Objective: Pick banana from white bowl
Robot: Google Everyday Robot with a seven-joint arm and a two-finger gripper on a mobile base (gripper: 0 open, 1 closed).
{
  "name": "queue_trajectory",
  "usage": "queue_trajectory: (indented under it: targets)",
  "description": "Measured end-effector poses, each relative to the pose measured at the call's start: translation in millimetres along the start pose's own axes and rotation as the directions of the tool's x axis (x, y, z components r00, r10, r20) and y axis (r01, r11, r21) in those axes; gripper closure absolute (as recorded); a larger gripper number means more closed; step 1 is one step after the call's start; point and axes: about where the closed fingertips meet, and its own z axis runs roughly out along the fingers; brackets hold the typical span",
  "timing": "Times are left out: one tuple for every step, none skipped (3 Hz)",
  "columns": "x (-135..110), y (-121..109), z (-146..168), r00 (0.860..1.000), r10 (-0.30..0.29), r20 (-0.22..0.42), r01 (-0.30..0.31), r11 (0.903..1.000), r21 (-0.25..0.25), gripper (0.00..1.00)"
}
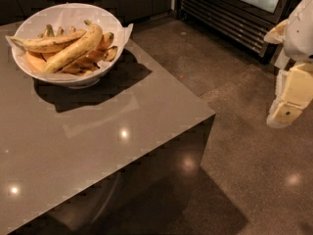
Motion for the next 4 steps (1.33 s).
queue_trajectory:
  targets:
    - [0.0,0.0,0.0,1.0,0.0,0.0,0.0,1.0,0.0,0.0]
    - [-17.3,-18.5,-6.7,0.999,-0.041,0.004,0.04,0.9988,0.028,0.0]
    - [-37.5,-42.9,-10.6,0.996,-0.091,-0.01,0.091,0.9952,0.036,0.0]
    - [-42.6,-45.6,-14.1,0.995,-0.096,-0.001,0.096,0.994,0.053,0.0]
